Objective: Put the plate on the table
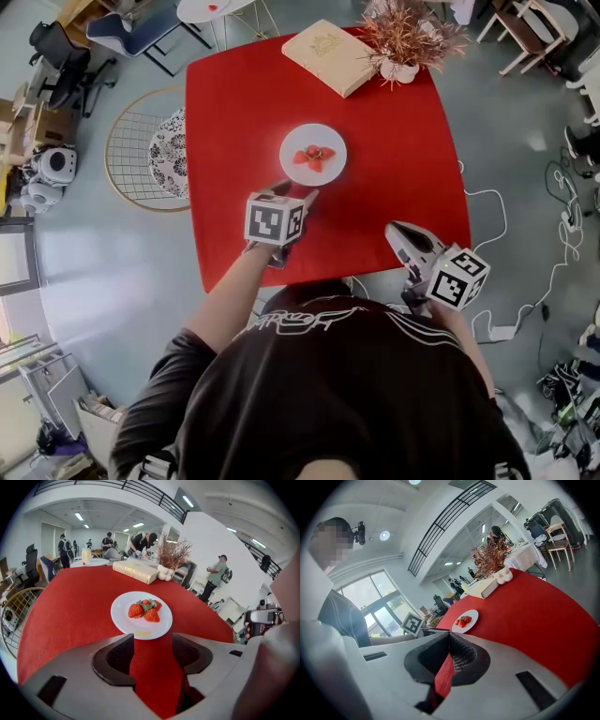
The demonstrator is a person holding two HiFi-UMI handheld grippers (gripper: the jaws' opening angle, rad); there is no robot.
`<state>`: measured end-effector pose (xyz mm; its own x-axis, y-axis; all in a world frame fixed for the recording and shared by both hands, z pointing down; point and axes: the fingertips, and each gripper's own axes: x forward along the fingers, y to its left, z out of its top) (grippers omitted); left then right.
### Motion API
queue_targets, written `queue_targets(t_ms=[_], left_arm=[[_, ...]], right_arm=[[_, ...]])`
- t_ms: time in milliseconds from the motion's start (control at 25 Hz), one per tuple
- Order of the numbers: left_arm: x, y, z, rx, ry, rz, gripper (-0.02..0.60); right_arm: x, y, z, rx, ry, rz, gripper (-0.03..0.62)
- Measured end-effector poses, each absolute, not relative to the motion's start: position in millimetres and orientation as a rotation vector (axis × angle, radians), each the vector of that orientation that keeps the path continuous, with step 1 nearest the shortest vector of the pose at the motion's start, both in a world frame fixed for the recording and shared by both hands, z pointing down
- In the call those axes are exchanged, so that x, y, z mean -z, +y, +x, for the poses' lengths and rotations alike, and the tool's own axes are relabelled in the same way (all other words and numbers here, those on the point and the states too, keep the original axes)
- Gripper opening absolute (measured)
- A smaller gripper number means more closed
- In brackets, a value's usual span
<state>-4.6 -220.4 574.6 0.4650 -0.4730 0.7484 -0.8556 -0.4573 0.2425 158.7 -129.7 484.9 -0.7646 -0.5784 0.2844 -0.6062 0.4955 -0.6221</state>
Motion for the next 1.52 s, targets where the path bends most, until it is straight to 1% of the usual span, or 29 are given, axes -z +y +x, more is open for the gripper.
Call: queue_targets(t_ms=[120, 200, 320, 360, 440, 640, 760, 1000, 1520], left_arm=[[-553, -214, -3, -0.731, -1.104, 2.132, 0.233], [-535, -203, 0, -0.651, -1.081, 2.153, 0.195], [-499, -177, 9, -0.501, -1.012, 2.211, 0.058], [-484, -170, 12, -0.446, -0.993, 2.239, 0.035], [-454, -155, 18, -0.329, -0.952, 2.292, 0.016], [-396, -119, 29, -0.033, -0.76, 2.398, 0.008], [-370, -103, 29, 0.06, -0.698, 2.477, 0.006], [-355, -67, 25, -0.003, -0.595, 2.571, 0.006], [-316, 4, -42, 0.068, -0.629, 2.614, 0.006]], right_arm=[[-480, -125, 156, -1.107, -2.696, 1.041, 0.006], [-474, -122, 153, -1.075, -2.714, 1.023, 0.006], [-465, -114, 147, -1.034, -2.744, 0.982, 0.006], [-462, -111, 145, -1.026, -2.752, 0.969, 0.006], [-457, -106, 141, -1.013, -2.765, 0.941, 0.006], [-441, -96, 125, -0.961, -2.804, 0.873, 0.006], [-427, -91, 110, -0.91, -2.84, 0.817, 0.006], [-392, -74, 73, -0.814, -2.919, 0.726, 0.006], [-340, 1, 15, -0.714, -3.019, 0.726, 0.006]])
